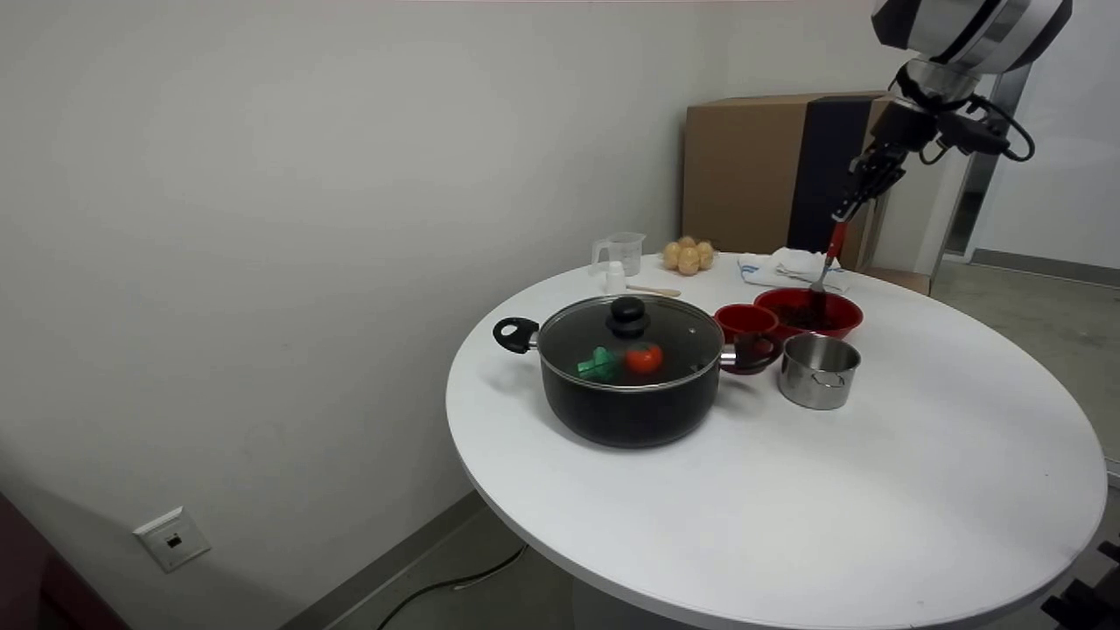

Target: Remove the spoon from the cup and stir in the bowl

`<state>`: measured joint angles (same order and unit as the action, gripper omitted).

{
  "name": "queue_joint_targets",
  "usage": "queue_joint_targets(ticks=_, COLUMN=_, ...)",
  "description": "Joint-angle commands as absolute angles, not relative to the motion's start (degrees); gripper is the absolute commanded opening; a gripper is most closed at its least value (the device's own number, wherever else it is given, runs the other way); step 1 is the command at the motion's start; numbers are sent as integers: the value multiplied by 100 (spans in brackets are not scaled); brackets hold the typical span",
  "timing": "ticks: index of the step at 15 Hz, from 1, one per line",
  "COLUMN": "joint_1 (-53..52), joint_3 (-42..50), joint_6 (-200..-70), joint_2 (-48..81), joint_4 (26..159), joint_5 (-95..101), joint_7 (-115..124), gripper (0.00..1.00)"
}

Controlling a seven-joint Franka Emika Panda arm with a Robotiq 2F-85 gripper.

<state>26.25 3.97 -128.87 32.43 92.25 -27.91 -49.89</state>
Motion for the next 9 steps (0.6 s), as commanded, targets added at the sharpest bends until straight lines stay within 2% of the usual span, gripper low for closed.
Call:
queue_joint_targets(ticks=1, joint_1=2616, joint_3=371, joint_6=-12961, joint_2=3482, joint_4=8923, joint_5=-2614, joint_7=-4745, gripper=4)
queue_joint_targets(ticks=9, joint_1=2449, joint_3=168, joint_6=-13019, joint_2=3632, joint_4=8746, joint_5=-2432, joint_7=-4629, gripper=4)
